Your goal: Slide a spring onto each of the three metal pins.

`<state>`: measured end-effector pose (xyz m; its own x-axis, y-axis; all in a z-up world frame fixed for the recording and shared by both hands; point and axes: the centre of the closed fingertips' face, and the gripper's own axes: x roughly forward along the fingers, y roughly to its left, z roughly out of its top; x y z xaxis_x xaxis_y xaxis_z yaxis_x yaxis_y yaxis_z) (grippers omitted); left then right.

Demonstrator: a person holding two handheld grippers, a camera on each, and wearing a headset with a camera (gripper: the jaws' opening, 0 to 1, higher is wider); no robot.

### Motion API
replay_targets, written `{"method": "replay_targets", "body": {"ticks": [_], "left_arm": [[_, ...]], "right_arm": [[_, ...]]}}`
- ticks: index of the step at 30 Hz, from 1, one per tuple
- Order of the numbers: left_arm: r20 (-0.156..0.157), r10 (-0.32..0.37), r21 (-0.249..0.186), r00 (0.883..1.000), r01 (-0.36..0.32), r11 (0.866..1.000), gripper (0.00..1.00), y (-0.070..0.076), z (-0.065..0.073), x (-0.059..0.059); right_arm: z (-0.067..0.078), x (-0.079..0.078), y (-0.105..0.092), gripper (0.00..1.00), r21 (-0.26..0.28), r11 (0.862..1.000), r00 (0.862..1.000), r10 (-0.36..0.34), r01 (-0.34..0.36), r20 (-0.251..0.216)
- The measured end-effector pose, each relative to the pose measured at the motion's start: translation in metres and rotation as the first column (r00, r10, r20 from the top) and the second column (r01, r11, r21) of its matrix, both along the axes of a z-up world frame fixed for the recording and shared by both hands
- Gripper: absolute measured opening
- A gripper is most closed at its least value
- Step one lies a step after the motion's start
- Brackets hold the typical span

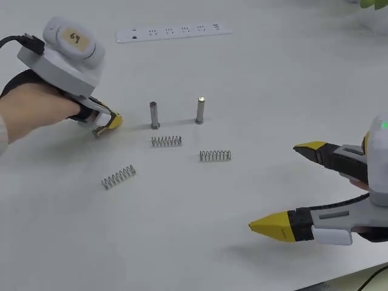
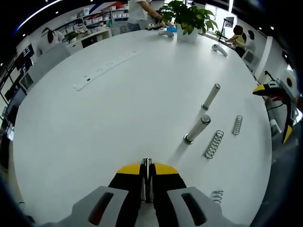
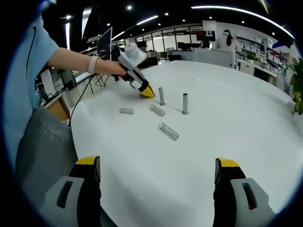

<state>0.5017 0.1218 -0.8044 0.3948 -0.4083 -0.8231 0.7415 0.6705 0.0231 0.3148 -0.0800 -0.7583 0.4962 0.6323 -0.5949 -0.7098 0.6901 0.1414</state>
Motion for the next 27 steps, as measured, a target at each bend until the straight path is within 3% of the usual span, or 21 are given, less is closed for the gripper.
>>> {"method": "replay_targets", "body": {"ticks": [14,27], "left_arm": [[-0.009,0.036,-0.026,0.999,-0.036,0.999,0.0,0.006,0.0,-0.001],[0.007,0.077,-0.076,0.997,-0.077,0.994,0.0,0.017,0.021,-0.002]], "right_arm": [[0.002,-0.001,0.001,1.0,-0.001,1.0,1.0,0.001,-0.001,0.005],[0.003,-0.001,0.006,1.0,-0.003,1.0,1.0,0.016,-0.016,0.009]]}}
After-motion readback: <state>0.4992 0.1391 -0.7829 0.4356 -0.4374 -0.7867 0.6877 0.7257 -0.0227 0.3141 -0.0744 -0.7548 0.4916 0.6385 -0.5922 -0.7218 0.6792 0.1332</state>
